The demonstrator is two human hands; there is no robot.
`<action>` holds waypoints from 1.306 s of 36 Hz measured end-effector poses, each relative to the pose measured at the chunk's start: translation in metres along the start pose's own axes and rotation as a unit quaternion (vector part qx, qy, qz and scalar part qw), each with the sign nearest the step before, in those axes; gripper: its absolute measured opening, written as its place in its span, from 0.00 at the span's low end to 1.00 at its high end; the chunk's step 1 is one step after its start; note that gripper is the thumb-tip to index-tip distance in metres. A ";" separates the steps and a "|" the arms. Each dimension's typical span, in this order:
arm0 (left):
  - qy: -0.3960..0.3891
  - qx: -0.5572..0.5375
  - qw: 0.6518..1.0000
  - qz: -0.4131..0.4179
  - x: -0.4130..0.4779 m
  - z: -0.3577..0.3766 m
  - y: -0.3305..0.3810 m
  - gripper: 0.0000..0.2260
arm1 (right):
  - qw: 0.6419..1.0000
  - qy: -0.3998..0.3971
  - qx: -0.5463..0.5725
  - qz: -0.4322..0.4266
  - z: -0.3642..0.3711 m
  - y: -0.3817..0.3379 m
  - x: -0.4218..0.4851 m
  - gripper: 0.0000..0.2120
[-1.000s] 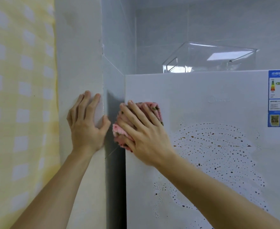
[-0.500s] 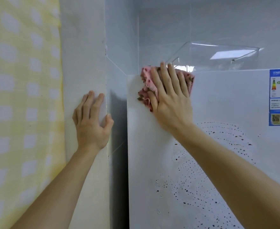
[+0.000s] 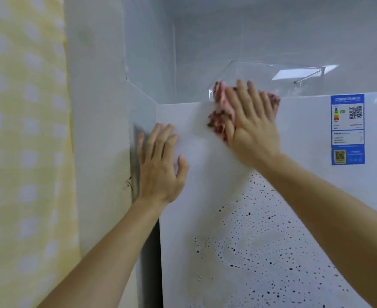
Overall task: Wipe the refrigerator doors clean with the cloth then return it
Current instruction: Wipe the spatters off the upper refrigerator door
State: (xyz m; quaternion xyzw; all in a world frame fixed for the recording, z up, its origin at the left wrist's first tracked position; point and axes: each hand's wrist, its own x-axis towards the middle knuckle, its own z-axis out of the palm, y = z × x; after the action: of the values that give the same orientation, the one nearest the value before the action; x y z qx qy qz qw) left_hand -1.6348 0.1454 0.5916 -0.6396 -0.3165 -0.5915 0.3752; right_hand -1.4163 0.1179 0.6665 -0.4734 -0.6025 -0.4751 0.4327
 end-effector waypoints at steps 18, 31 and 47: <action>0.001 0.006 1.000 -0.021 0.009 0.020 0.024 0.22 | 0.991 -0.034 -0.030 -0.123 0.002 0.027 -0.074 0.29; 0.000 0.033 0.999 0.011 0.005 0.028 0.024 0.26 | 1.000 -0.001 0.001 -0.020 -0.003 0.047 -0.045 0.32; 0.005 0.058 0.998 -0.002 0.012 0.031 0.036 0.26 | 1.000 -0.016 0.006 0.023 -0.021 0.107 -0.031 0.33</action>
State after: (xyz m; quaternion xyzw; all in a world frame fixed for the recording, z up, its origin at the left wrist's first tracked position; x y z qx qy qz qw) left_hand -1.5873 0.1526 0.5989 -0.6133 -0.3498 -0.5759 0.4121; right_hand -1.3044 0.1030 0.6570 -0.4924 -0.6006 -0.4540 0.4367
